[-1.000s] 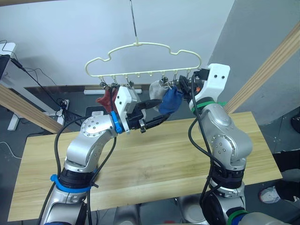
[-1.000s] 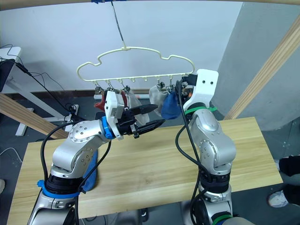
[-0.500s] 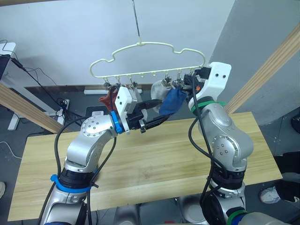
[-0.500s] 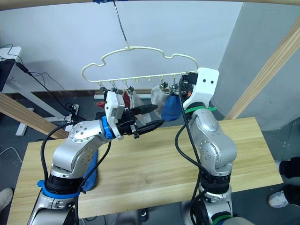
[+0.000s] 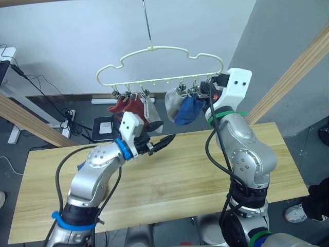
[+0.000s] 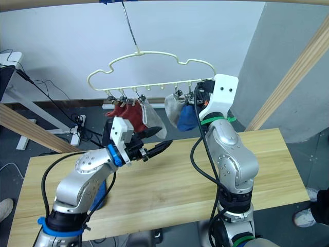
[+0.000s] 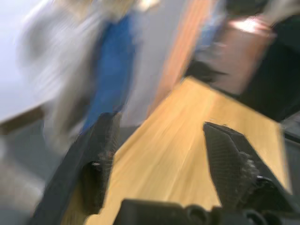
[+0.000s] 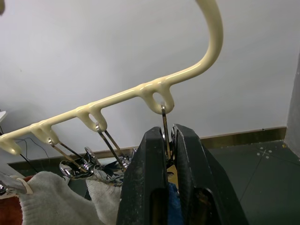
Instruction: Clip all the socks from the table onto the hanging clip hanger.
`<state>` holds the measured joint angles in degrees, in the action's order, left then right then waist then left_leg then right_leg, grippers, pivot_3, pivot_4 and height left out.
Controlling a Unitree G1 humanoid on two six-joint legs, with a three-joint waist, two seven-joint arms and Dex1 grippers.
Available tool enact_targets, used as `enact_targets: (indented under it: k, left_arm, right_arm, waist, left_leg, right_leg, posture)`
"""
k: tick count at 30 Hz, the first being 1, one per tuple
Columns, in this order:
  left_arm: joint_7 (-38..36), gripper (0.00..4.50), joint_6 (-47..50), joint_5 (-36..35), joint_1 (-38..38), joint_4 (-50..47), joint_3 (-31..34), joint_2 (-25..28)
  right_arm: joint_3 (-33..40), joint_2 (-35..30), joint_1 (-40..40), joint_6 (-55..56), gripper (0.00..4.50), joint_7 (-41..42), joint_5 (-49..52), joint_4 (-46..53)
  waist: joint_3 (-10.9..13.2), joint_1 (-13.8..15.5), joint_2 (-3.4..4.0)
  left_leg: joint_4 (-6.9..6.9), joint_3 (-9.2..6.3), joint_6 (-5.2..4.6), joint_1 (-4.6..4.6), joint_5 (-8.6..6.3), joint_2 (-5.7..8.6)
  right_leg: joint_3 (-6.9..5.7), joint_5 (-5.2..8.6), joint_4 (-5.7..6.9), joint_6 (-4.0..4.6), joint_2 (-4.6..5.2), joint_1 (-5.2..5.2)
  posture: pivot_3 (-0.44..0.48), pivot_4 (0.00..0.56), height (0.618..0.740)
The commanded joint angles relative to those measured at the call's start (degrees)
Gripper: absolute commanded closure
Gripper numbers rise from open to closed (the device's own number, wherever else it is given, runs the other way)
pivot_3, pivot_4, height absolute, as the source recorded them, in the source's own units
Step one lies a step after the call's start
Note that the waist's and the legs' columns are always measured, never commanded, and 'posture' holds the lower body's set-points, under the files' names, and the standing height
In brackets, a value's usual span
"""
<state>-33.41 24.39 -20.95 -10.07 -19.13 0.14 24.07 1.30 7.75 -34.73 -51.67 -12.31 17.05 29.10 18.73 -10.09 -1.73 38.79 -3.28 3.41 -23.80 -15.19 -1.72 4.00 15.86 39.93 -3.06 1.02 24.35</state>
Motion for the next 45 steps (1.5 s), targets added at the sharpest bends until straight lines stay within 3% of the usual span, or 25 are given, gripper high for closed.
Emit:
enact_targets:
  k: [1,3,6,11,14,22,27,30,39,45]
  left_arm:
    - [15.18,0.13,0.13,3.67,6.71,-3.72,8.78,-5.64]
    - [21.39,0.02,1.73,4.43,10.60,-3.42,14.11,-8.51]
    - [25.12,0.02,3.79,4.22,13.20,-1.90,18.66,-9.67]
    - [26.56,0.02,7.83,3.19,13.62,1.75,22.88,-8.31]
    - [27.16,0.02,11.91,2.36,11.26,8.89,25.22,-6.76]
    - [27.81,0.02,15.13,3.61,6.30,18.44,24.62,-4.47]
    - [28.46,0.02,17.36,5.00,5.73,19.10,22.59,-3.79]
    - [28.65,0.60,18.71,4.92,6.20,18.47,22.42,-4.05]
    - [28.07,3.05,20.14,4.26,6.85,16.74,22.41,-4.98]
    - [19.60,4.32,15.47,2.21,7.89,10.83,16.84,-5.24]
  right_arm:
    - [0.02,1.13,0.23,1.44,4.50,0.33,0.40,2.14]
    - [0.00,0.97,0.43,1.32,4.50,0.46,0.44,2.14]
    - [-0.14,0.87,0.49,1.16,4.50,0.71,0.50,2.02]
    - [-0.18,0.77,0.27,0.81,4.50,1.23,0.60,1.92]
    - [-0.45,0.66,0.40,0.24,4.50,1.52,0.61,2.10]
    - [-0.38,0.52,0.05,-0.47,4.50,1.72,0.65,2.12]
    - [-0.36,0.56,-0.02,-0.76,4.50,1.73,0.61,2.21]
    - [-0.36,0.60,0.00,-0.87,4.50,1.70,0.55,2.25]
    - [-0.50,0.68,-0.05,-0.53,4.50,1.89,0.42,1.98]
    - [-0.44,0.62,-0.15,-0.39,4.50,2.04,0.18,1.81]
  waist:
    - [0.00,-0.09,0.00]
    - [-0.01,-0.13,-0.02]
    - [-0.01,-0.03,-0.02]
    - [-0.02,0.51,-0.03]
    - [-0.02,0.59,-0.03]
    - [-0.02,0.43,-0.04]
    - [-0.02,0.40,-0.04]
    - [-0.02,0.40,-0.04]
    - [-0.03,0.24,-0.04]
    - [-0.03,0.31,-0.04]
  left_leg:
    - [0.00,-0.01,0.00,-0.01,0.00,0.00]
    - [0.00,-0.06,-0.01,-0.02,0.00,-0.03]
    - [0.00,-0.04,-0.01,-0.01,0.00,0.00]
    - [0.02,-0.02,-0.06,-0.01,0.03,0.11]
    - [0.01,0.00,-0.06,-0.02,0.03,0.10]
    - [-0.01,-0.01,-0.05,-0.01,0.03,0.08]
    - [-0.02,0.00,-0.05,0.00,0.03,0.06]
    - [-0.02,0.00,-0.05,0.00,0.03,0.04]
    - [-0.02,0.02,-0.05,0.02,0.03,0.05]
    - [-0.04,0.03,-0.05,0.01,0.03,0.05]
  right_leg:
    - [-0.01,0.00,-0.01,0.00,0.03,0.00]
    - [-0.01,0.00,-0.02,0.00,0.07,0.00]
    - [-0.07,0.00,0.01,0.00,0.06,0.00]
    - [-0.12,-0.01,0.01,-0.03,0.02,-0.03]
    - [-0.12,-0.02,-0.01,-0.03,0.04,-0.03]
    - [-0.15,-0.02,-0.01,-0.03,-0.02,-0.01]
    - [-0.10,-0.02,-0.01,-0.03,0.01,-0.01]
    - [-0.10,-0.02,-0.01,-0.03,0.03,-0.01]
    - [-0.07,-0.02,0.00,-0.03,0.03,-0.01]
    - [-0.08,-0.02,-0.03,-0.03,0.05,-0.01]
  posture:
    - [-0.250,0.274,0.740]
    - [-0.245,0.277,0.740]
    - [-0.239,0.281,0.740]
    - [-0.235,0.286,0.740]
    - [-0.236,0.290,0.740]
    - [-0.240,0.294,0.740]
    - [-0.240,0.294,0.740]
    - [-0.251,0.293,0.740]
    - [-0.246,0.289,0.740]
    - [-0.248,0.287,0.740]
